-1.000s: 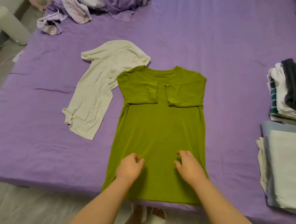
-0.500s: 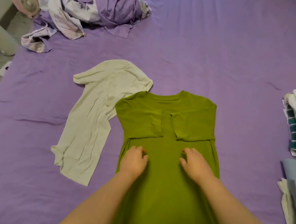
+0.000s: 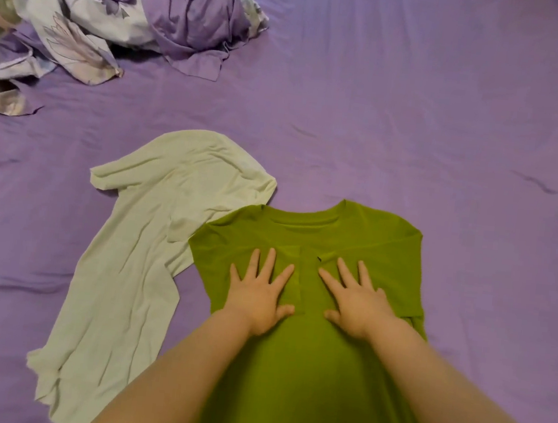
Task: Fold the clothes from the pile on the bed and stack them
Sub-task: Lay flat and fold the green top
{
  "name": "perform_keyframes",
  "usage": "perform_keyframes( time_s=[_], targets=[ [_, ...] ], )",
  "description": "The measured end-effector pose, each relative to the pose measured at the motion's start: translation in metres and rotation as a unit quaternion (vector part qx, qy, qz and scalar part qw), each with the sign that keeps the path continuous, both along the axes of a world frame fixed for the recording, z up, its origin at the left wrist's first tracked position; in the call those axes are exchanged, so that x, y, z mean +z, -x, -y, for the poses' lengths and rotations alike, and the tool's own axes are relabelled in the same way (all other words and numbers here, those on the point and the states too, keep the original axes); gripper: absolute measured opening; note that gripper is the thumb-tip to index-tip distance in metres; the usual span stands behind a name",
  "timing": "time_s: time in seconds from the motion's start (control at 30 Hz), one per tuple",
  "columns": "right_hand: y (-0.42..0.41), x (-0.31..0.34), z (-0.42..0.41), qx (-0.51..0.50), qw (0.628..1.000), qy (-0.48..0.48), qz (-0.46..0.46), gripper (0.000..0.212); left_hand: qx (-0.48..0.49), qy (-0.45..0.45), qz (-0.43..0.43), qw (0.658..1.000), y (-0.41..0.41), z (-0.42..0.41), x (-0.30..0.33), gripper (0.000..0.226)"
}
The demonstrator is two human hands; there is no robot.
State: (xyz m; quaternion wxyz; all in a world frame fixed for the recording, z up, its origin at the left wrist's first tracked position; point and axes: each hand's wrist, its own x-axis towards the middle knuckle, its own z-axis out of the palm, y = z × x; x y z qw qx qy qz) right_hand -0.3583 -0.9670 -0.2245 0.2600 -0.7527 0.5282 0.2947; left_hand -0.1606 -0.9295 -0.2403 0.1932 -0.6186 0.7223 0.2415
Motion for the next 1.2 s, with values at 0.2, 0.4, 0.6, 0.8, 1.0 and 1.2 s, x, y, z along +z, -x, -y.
perform_keyframes(
  time_s=[0.2, 0.4, 0.6, 0.8, 1.0, 1.2],
  targets=[
    [-0.018, -0.007, 0.020, 0.017, 0.999, 0.019, -0.023, 0.099, 0.007, -0.018, 0.029, 0.999, 0.008, 0.011, -0.017, 0.103],
    [-0.010, 0.001, -0.004, 0.010, 0.997, 0.079, 0.019, 0.081, 0.018, 0.029, 0.002, 0.999, 0.006, -0.007, 0.001, 0.091],
    [0.009, -0.002, -0.121, -0.001, 0.994, 0.095, 0.050, 0.064, 0.035, 0.050, -0.022, 0.998, 0.018, -0.117, 0.010, 0.068],
    [0.023, 0.022, -0.224, -0.006, 0.993, 0.084, 0.083, 0.075, 0.025, -0.052, -0.036, 0.998, 0.044, -0.234, 0.026, 0.068],
    [0.056, 0.021, -0.295, 0.056, 0.988, 0.040, 0.141, 0.048, -0.069, -0.046, -0.085, 0.993, 0.078, -0.300, 0.045, 0.045],
    [0.091, 0.011, -0.329, 0.055, 0.979, 0.058, 0.185, 0.051, -0.023, -0.096, -0.082, 0.992, 0.095, -0.326, 0.022, 0.034]
  ],
)
